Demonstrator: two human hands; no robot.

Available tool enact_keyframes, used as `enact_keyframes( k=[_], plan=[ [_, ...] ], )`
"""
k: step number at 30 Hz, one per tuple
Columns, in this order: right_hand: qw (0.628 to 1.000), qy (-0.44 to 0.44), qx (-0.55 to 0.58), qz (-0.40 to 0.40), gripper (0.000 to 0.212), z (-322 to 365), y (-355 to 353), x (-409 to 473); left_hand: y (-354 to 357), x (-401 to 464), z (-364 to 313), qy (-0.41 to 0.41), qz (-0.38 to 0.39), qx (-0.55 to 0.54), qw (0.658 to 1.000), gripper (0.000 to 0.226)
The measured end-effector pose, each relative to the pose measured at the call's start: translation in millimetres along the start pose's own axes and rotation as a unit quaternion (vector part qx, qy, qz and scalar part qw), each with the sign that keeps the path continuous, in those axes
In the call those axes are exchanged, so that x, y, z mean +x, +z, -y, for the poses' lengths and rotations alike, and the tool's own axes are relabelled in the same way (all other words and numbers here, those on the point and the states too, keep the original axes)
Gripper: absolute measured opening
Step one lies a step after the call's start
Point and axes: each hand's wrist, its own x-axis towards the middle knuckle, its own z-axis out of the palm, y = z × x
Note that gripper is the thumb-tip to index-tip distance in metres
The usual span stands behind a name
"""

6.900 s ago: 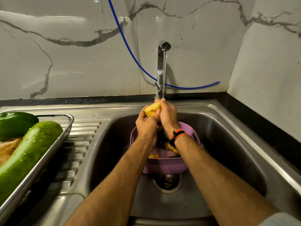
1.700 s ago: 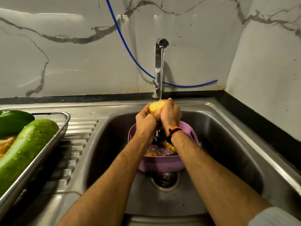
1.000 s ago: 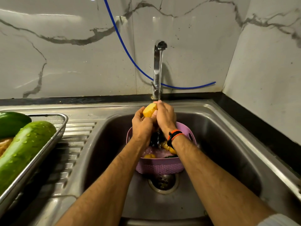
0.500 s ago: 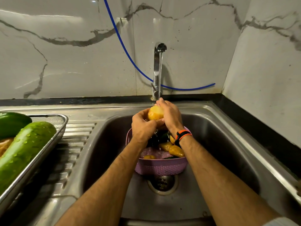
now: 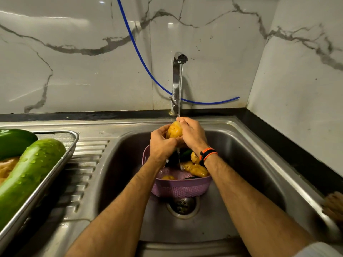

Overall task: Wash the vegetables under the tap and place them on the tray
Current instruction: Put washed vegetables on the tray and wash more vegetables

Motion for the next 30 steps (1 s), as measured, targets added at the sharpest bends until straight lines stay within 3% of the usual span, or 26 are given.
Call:
enact_keyframes(
  k=[5, 10, 15, 19, 24, 28, 30],
  plan=[
    [0.996, -0.010, -0.035, 0.080, 0.045, 3.2, -4.8, -14.3, -2.4, 5.5, 11.7, 0.033, -0.022, 0.025, 0.999, 0.064],
    [0.996, -0.061, -0.064, -0.004, 0.040, -3.9, 1.0, -21.6, -4.2, -2.0, 3.6, 0.052, -0.066, 0.101, 0.991, 0.061],
    [0.992, -0.012, -0.066, 0.108, 0.053, -7.0, -2.4, -15.3, -1.1, 0.0, 7.4, 0.073, -0.070, 0.094, 0.990, 0.058],
    [0.995, -0.073, -0.066, -0.004, 0.042, -7.0, 2.0, -23.9, -6.5, 2.7, 7.7, 0.058, -0.114, 0.083, 0.988, 0.056],
    [0.996, -0.031, -0.066, 0.049, 0.061, -0.7, 3.1, -20.6, -3.4, 0.3, 9.1, 0.073, -0.060, 0.093, 0.991, 0.048],
    [0.998, -0.041, -0.045, 0.030, 0.043, -2.7, -0.5, -26.6, -4.6, 5.0, 9.6, 0.067, -0.093, 0.108, 0.988, 0.051],
    [0.997, -0.029, -0.047, 0.049, 0.052, -0.9, 1.3, -25.0, -4.9, 3.1, 12.0, 0.077, -0.083, 0.116, 0.987, 0.041]
  ],
)
